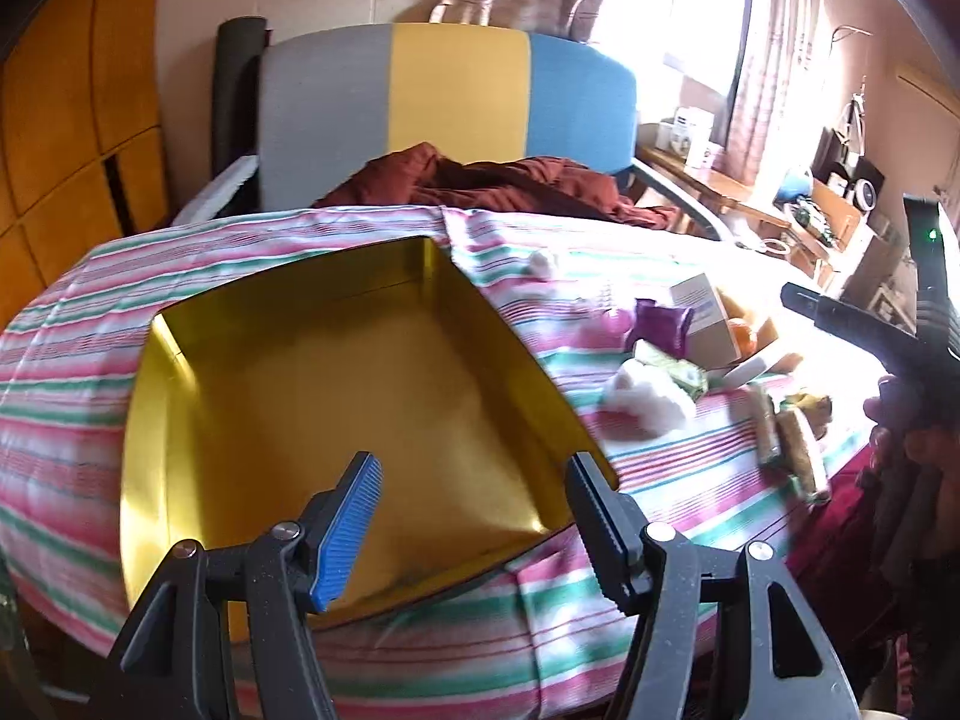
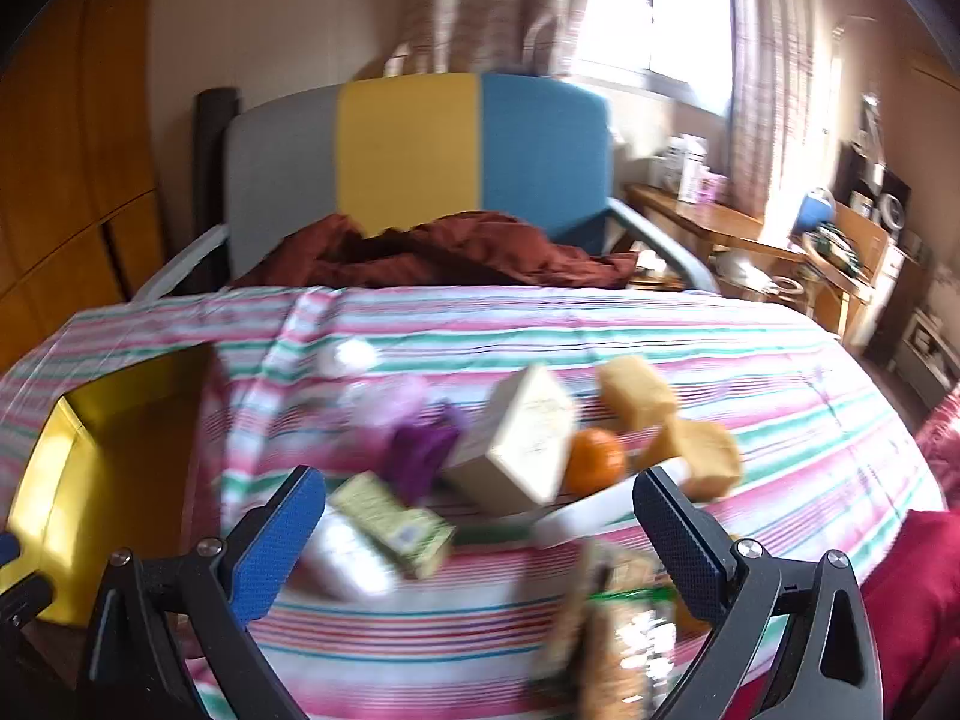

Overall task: Organize objects
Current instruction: 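Grasp the plastic-wrapped white bundle with the left gripper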

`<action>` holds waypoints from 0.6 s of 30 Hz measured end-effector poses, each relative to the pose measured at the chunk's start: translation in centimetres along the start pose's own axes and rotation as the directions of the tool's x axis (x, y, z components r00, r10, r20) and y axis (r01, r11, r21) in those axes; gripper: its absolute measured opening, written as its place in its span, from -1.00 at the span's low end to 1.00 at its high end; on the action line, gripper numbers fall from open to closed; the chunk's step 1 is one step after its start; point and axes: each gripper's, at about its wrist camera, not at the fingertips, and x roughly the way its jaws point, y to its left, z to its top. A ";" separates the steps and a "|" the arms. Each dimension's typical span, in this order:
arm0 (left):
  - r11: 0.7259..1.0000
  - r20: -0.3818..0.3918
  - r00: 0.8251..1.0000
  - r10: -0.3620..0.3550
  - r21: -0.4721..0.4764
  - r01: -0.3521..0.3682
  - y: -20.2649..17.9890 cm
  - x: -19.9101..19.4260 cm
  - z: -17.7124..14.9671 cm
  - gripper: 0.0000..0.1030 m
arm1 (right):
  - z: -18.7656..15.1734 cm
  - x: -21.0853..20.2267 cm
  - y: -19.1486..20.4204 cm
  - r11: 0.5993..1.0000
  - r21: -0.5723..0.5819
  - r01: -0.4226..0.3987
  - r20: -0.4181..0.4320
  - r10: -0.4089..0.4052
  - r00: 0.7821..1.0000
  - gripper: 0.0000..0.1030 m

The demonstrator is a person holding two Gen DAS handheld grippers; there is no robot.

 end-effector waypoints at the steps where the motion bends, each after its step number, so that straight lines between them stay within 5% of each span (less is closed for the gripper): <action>1: 1.000 -0.007 1.000 -0.008 0.005 0.008 -0.1 0.6 0.6 0.26 | 0.3 0.2 -1.2 1.000 0.020 0.018 0.000 -0.018 1.000 1.00; 8: 0.994 -0.041 0.996 -0.083 0.071 0.086 -3.0 2.5 2.8 0.38 | 1.4 1.4 -8.6 0.983 0.156 0.100 -0.009 -0.100 0.995 1.00; 15: 0.962 -0.135 0.978 -0.156 0.204 0.182 -7.9 5.4 4.3 0.40 | 0.9 3.1 -11.4 0.957 0.286 0.045 -0.045 -0.033 0.998 1.00; 18: 0.938 -0.192 0.969 -0.152 0.282 0.203 -10.1 7.4 4.6 0.57 | 0.8 2.9 -11.9 0.951 0.307 0.029 -0.035 -0.019 0.999 1.00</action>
